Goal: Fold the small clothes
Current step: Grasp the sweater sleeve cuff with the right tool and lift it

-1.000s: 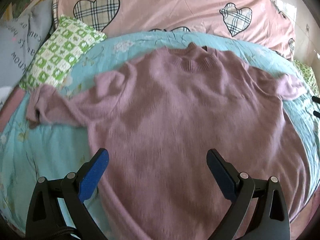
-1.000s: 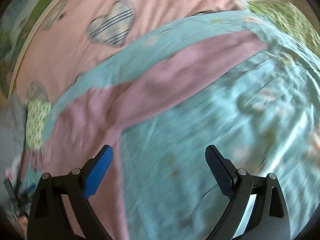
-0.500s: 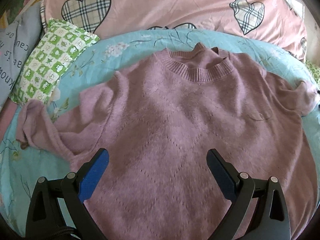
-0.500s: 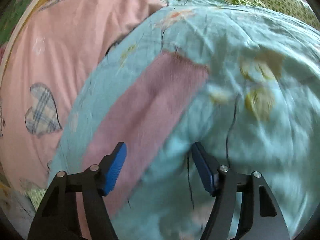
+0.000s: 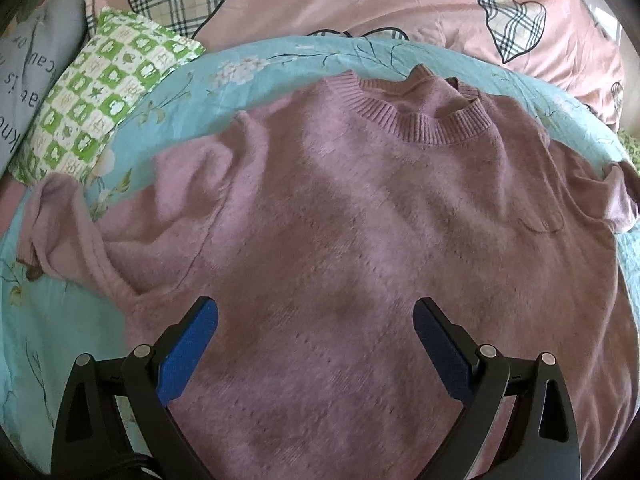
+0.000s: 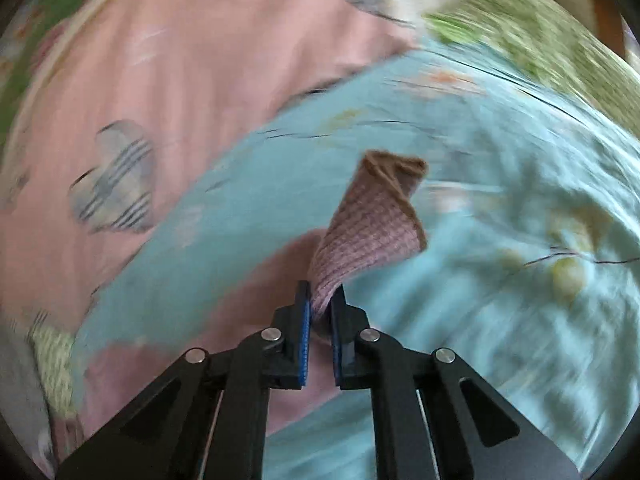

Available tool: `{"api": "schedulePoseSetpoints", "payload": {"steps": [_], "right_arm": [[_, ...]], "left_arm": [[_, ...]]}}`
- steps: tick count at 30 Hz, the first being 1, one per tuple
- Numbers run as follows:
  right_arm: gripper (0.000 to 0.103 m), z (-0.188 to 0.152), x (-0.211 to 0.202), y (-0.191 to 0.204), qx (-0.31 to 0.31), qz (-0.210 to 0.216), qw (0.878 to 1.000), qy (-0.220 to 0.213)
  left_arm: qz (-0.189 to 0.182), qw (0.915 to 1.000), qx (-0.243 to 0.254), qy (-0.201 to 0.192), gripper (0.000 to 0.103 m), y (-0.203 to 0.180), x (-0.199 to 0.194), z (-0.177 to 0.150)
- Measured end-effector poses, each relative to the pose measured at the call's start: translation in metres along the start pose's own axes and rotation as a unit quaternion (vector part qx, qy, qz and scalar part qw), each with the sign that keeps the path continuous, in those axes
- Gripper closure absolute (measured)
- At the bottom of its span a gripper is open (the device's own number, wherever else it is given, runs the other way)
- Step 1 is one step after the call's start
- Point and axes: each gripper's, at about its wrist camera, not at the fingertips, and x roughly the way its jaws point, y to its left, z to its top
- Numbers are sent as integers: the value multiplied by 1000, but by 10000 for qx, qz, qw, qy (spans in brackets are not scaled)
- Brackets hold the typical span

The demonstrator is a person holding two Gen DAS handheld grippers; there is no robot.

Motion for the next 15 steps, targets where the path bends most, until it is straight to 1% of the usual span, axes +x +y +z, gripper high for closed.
{"api": "schedulePoseSetpoints", "payload": {"steps": [3, 6, 9, 10, 12, 13, 15], "right_arm": [[93, -20, -7, 64, -517, 608, 9965, 237], [94, -46, -6, 130, -910, 1246, 9866, 526], [94, -80, 5, 190, -1156, 1839, 9717, 925], [93, -89, 8, 205, -1200, 1960, 9678, 1030], [93, -117, 24, 243, -1250, 2287, 9554, 1386], [93, -127, 29, 255, -1267, 2362, 9518, 1489], [94, -154, 42, 285, -1322, 2577, 9409, 1758]], "left_arm": [[-36, 10000, -73, 50, 4, 8, -4, -8], [-113, 9997, -195, 129, 4, 22, -8, -17], [-156, 9990, -395, 105, 4, 37, -15, -26], [-198, 9986, -477, 73, 4, 43, -18, -28], [-313, 9974, -646, 19, 4, 56, -26, -32], [-372, 9968, -714, -27, 4, 62, -31, -34], [-444, 9957, -812, -76, 4, 72, -38, -38]]}}
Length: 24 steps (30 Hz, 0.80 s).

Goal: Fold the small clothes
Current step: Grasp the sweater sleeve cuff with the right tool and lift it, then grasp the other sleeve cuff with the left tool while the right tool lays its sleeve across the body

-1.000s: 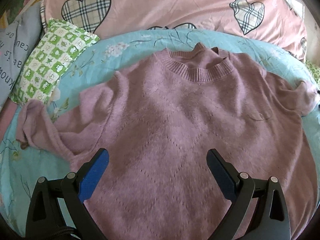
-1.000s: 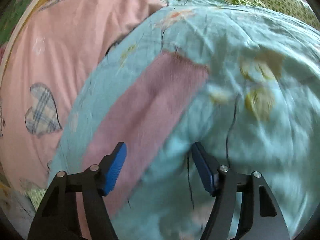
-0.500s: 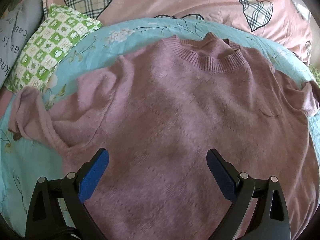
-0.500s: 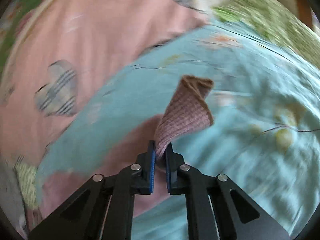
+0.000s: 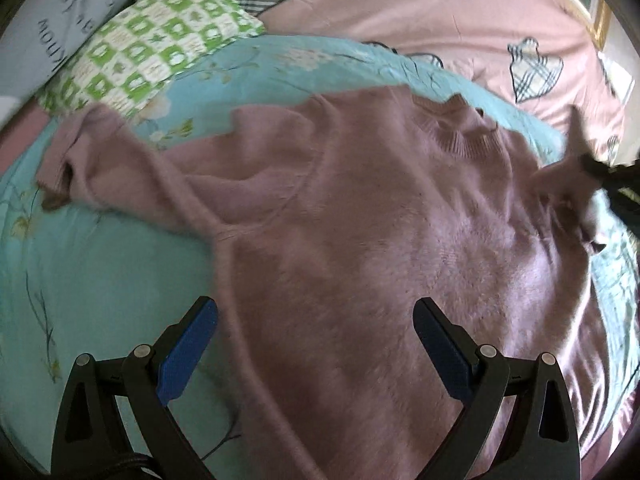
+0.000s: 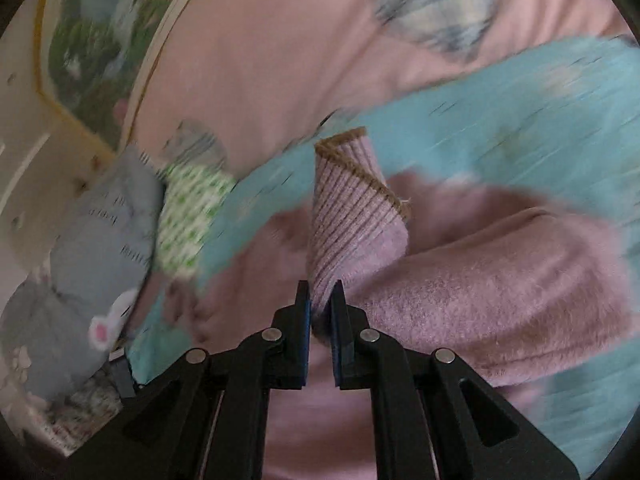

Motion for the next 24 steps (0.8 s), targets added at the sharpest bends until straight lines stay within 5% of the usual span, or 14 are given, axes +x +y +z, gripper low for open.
{"api": "schedulePoseSetpoints", "payload": {"steps": [6, 12, 14, 17, 24], "right_arm": [[94, -36, 90, 68, -171, 471, 9967, 632], [91, -53, 139, 90, -173, 586, 9933, 982], [86, -58, 145, 84, -28, 597, 9924, 1077], [54, -61, 148, 77, 284, 759, 9890, 1239], [52, -53, 83, 54, 341, 658, 9954, 610]], "left_arm": [[-138, 9998, -78, -126, 4, 18, -17, 0], [-268, 9995, -120, -137, 4, 25, -21, 1], [-344, 9993, -153, -86, 4, 25, -19, 2], [-521, 9985, -192, -19, 4, 20, -15, 8], [-867, 9947, -306, 463, 4, -2, 18, 25]]}}
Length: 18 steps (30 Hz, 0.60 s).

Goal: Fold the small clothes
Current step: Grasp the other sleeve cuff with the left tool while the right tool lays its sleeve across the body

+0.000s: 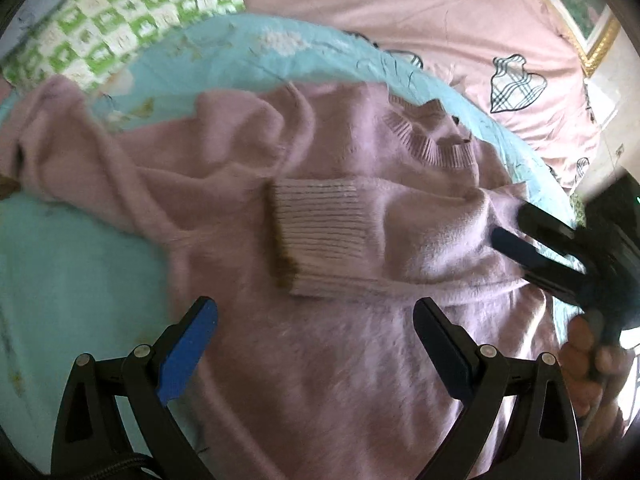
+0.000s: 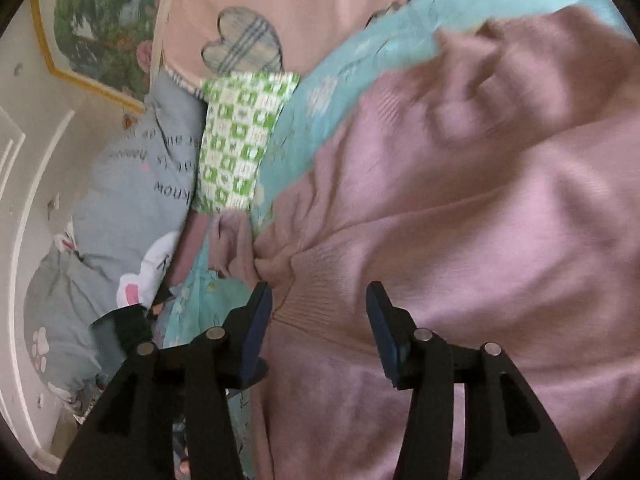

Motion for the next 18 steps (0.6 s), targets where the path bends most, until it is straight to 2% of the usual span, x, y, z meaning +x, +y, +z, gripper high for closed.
{"api": "schedulePoseSetpoints", "payload": {"steps": [4, 8, 9, 10, 11, 12, 13, 16, 17, 18], "right_arm": [[52, -11, -52, -18, 61, -308, 9984, -462], [52, -25, -98, -39, 277, -596, 9939, -885], [52, -28, -107, -44, 340, -656, 9925, -974], [52, -31, -116, -49, 413, -706, 9909, -1073], [52, -34, -125, -56, 506, -753, 9887, -1189], [52, -36, -133, -60, 582, -785, 9870, -1279], [52, -37, -140, -66, 647, -821, 9851, -1363], [52, -37, -160, -81, 773, -1073, 9791, -1547], [52, -35, -168, -87, 805, -1200, 9762, -1617], [52, -33, -173, -91, 825, -1318, 9736, -1672]], "left_arm": [[-2, 9993, -264, 275, 5, 0, 27, 14], [-76, 9994, -291, 163, 10, -9, 39, 27], [-75, 9997, -200, 109, 23, -15, 41, 31], [-71, 9999, -109, 93, 51, -20, 43, 34], [-84, 9999, 37, 88, 68, -28, 44, 36], [-112, 9998, 160, 91, 92, -36, 44, 38], [-144, 9996, 235, 22, 93, -39, 39, 38], [-8, 9954, 511, -809, 94, -45, 1, 36], [11, 9939, 490, -985, 94, -37, -8, 35], [30, 9944, 418, -973, 95, -27, -8, 36]]}}
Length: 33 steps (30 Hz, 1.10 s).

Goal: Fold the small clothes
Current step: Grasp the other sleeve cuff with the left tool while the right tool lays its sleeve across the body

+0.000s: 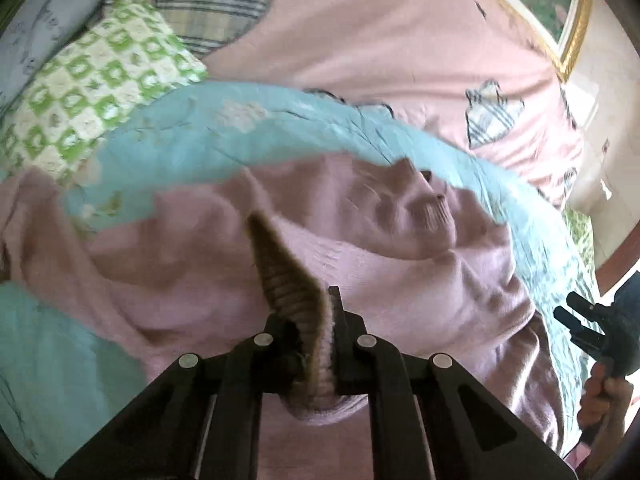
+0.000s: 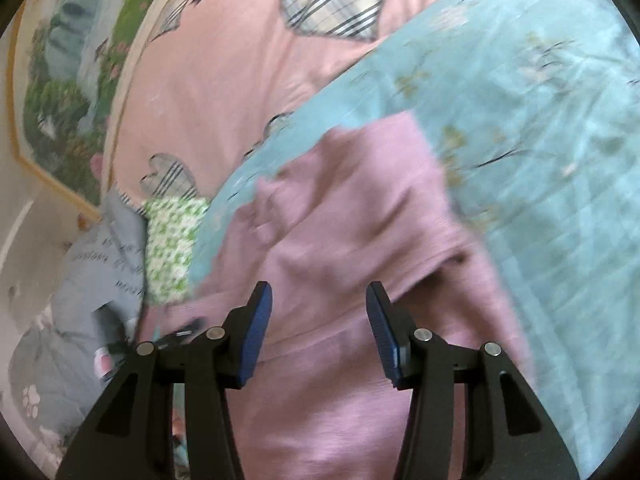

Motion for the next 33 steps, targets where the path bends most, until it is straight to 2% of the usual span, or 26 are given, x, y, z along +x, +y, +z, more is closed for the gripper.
{"api": "schedulePoseSetpoints", "payload": {"steps": [2, 4, 7, 9, 12, 14, 16, 17, 18, 19, 23, 25, 27, 30, 33], "right_arm": [[51, 13, 0, -10, 6, -349, 9994, -59], [50, 26, 7, -16, 18, -525, 9986, -30], [43, 46, 29, -16, -102, -744, 9971, 88], [39, 57, 48, -15, -225, -803, 9962, 245], [38, 67, 77, -15, -342, -947, 9936, 517], [38, 69, 99, -18, -390, -1097, 9905, 736], [38, 68, 111, -23, -384, -1047, 9898, 882], [47, 67, 114, -23, -454, -983, 9901, 890], [87, 67, 114, -22, -565, -1042, 9887, 914], [95, 68, 113, -20, -659, -1122, 9869, 953], [96, 86, 75, -14, -902, -1205, 9879, 364], [96, 92, 64, -17, -914, -1293, 9871, 249], [96, 93, 67, -21, -955, -1444, 9845, 291], [96, 86, 78, -32, -938, -1608, 9814, 475], [92, 78, 82, -34, -906, -1722, 9792, 582]], "left_arm": [[141, 9996, -158, 173, 95, 19, 9, -3], [58, 9992, -282, 269, 95, 29, 14, -6], [104, 9994, -256, 230, 95, 29, 17, -10], [240, 9992, -253, 202, 95, 31, 18, -13], [158, 9986, -393, 316, 95, 39, 22, -19], [238, 9988, -269, 328, 95, 35, 24, -22], [278, 9989, -174, 336, 95, 31, 24, -22], [296, 9989, -134, 336, 95, 29, 24, -22], [302, 9989, -104, 332, 95, 26, 24, -21], [281, 9990, -90, 322, 95, 24, 24, -20], [-85, 9998, 31, 174, 95, 5, 23, -11], [-99, 9997, 167, 146, 95, -7, 27, -9], [24, 9994, 263, 216, 95, -11, 38, -10], [133, 9988, 102, 460, 93, 3, 50, -16], [253, 9983, -13, 516, 79, 20, 43, -24]]}}
